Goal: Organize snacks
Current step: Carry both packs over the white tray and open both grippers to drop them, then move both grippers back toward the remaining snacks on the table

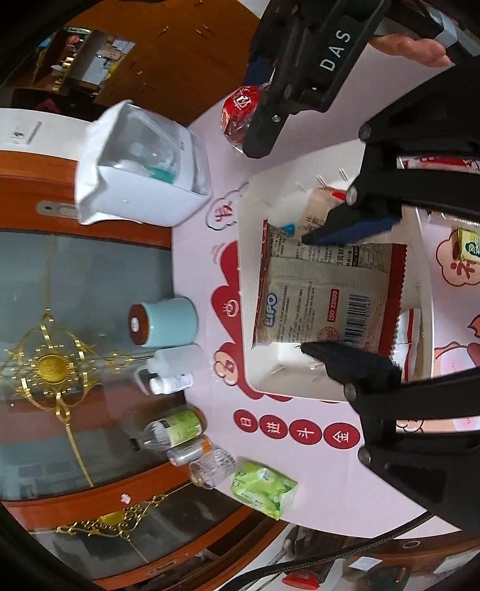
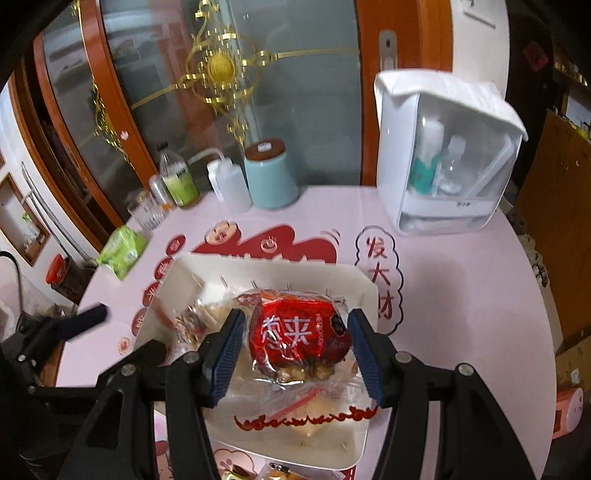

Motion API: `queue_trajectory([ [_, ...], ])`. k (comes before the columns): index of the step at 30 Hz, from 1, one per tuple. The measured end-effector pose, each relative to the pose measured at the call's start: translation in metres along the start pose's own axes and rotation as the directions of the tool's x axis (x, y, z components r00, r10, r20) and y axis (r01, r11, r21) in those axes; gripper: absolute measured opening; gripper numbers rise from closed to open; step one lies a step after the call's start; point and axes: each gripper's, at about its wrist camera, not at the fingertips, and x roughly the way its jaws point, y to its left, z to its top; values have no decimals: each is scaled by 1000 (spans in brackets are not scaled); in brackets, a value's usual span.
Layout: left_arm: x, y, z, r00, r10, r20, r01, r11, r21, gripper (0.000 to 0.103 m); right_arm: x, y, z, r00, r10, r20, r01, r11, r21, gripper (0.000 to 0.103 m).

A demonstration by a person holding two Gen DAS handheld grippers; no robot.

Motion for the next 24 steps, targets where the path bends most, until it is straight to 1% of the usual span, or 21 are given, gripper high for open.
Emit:
queue_trajectory([
  [1, 5, 1, -1, 1000, -2, -7, 2, 1000, -2, 82, 4, 1, -1, 1000, -14, -8, 14, 1000, -6, 58],
  [2, 8, 2, -2, 1000, 1, -5, -1, 1000, -6, 87, 6, 1, -2, 1000, -24, -2, 24, 1000, -10, 60],
  [3, 9, 4, -3, 1000, 2, 1, -2, 1000, -8, 89, 5, 1, -2, 1000, -28, 10, 28, 1000, -11, 68],
  [4, 11, 5, -4, 1000, -1, 0, 1, 1000, -6, 89, 4, 0, -1, 999, -27, 21, 27, 1000, -10, 76],
  [5, 13, 6, -4, 1000, -5, -6, 5, 1000, -4, 89, 2, -1, 0, 999, -26, 31, 26, 1000, -6, 78],
  [9, 21, 8, -5, 999, -3, -34, 3, 1000, -7, 89, -3, -1, 2, 998, -16, 53, 16, 1000, 0, 78],
  [14, 18, 9, -7, 999, -3, -34, 3, 1000, -11, 89, -8, -1, -1, 999, -8, 51, 9, 1000, -7, 78],
  [24, -8, 2, -15, 1000, 3, -9, -3, 1000, 9, 89, -32, 1, -14, 998, -2, 63, 3, 1000, -12, 78],
])
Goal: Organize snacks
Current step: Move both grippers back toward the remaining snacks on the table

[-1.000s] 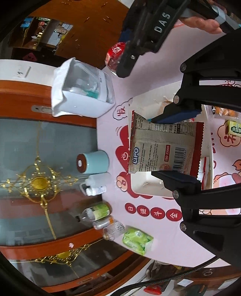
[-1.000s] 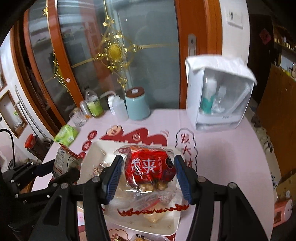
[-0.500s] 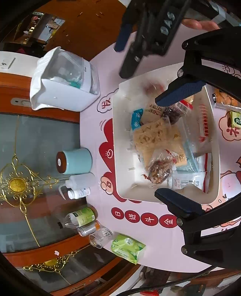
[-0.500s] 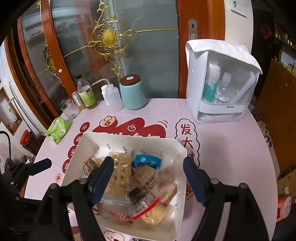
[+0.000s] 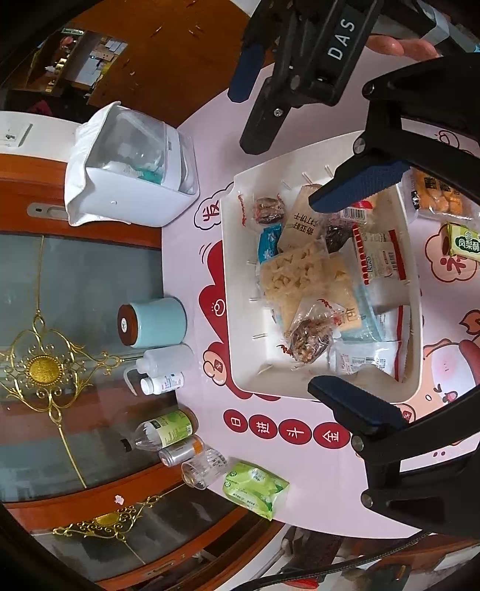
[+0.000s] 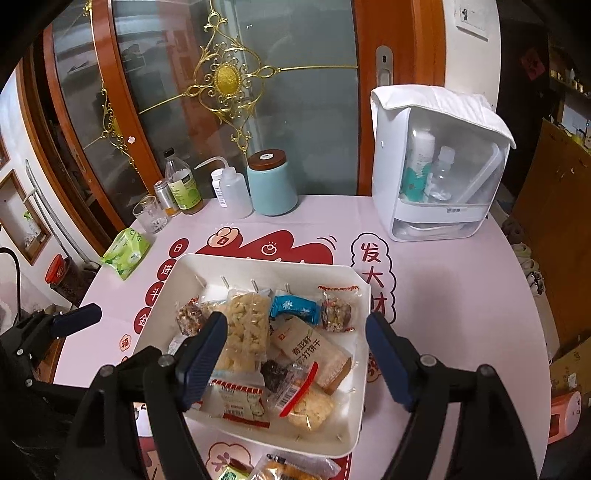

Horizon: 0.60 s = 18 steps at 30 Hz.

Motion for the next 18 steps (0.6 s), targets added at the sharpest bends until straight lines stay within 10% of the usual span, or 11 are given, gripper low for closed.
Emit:
queue_trajectory([
  [18, -59, -9, -53, 999, 29, 27, -29, 1000, -11, 89, -55, -2, -64, 1000, 23, 17, -23, 1000, 0, 94],
])
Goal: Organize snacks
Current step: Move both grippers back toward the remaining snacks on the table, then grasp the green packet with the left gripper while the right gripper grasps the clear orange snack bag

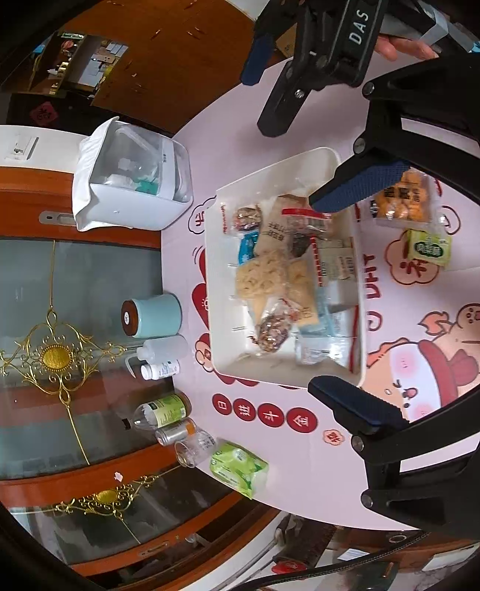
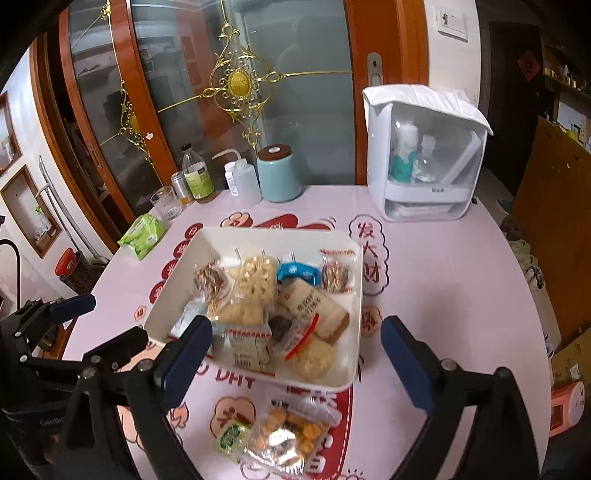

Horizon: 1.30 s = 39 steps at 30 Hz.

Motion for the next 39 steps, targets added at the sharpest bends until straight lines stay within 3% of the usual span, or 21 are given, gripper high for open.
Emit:
queue_trajectory([
  [10, 8, -5, -63, 998, -5, -61, 5, 1000, -5, 89, 19, -9, -70, 994, 21, -106, -15, 998, 58, 94],
  [18, 45, -12, -125, 988, -6, -154, 6, 1000, 0, 89, 50, -9, -112, 985, 15, -172, -1, 997, 80, 95],
  [28, 90, -17, -173, 975, 7, -221, -6, 1000, 5, 89, 110, -2, -134, 955, 25, -296, 18, 990, 140, 97],
  [39, 110, -10, -188, 963, -23, -267, 12, 999, -44, 89, 143, 10, -147, 923, 4, -385, 47, 991, 123, 98],
])
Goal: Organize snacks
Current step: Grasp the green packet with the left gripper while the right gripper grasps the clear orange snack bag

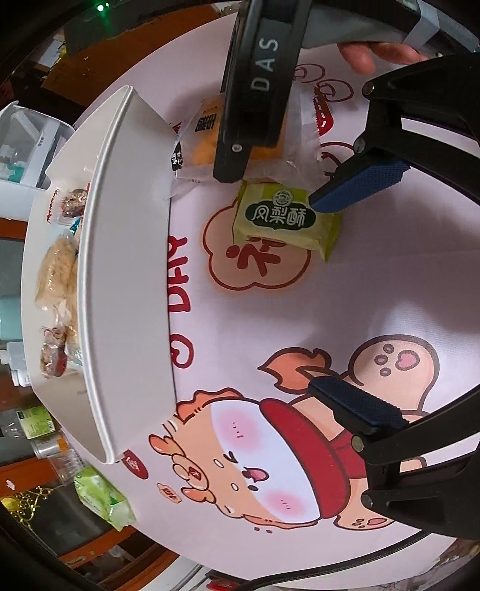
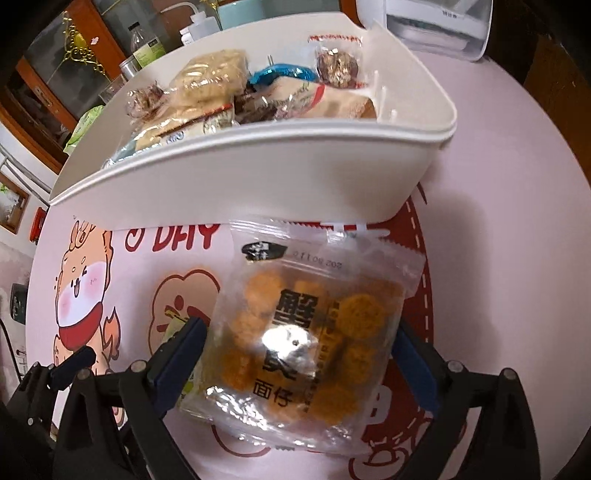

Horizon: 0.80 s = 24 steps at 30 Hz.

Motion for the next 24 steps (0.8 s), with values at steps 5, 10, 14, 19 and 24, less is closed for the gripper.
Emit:
queue_trajectory([
  [5, 5, -1, 1, 1000, -20, -13, 20, 1000, -4, 89, 1, -11, -6, 1000, 30, 0, -30, 999, 29, 94],
  [10, 10, -12, 2, 999, -42, -22, 42, 999, 13, 89, -8, -28, -19, 999, 38, 40, -40, 998, 57, 84],
  [14, 17, -23, 4, 998, -59, -36, 60, 998, 24, 89, -12, -38, -24, 998, 42, 42, -45, 997, 69, 82],
  [19, 25, -34, 8, 997, -62, -38, 63, 998, 32, 89, -16, -44, -28, 998, 44, 50, -49, 995, 90, 81],
  [24, 29, -47, 12, 999, -37, -17, 38, 997, 67, 72, -18, -44, -28, 997, 52, 52, -58, 993, 105, 81],
])
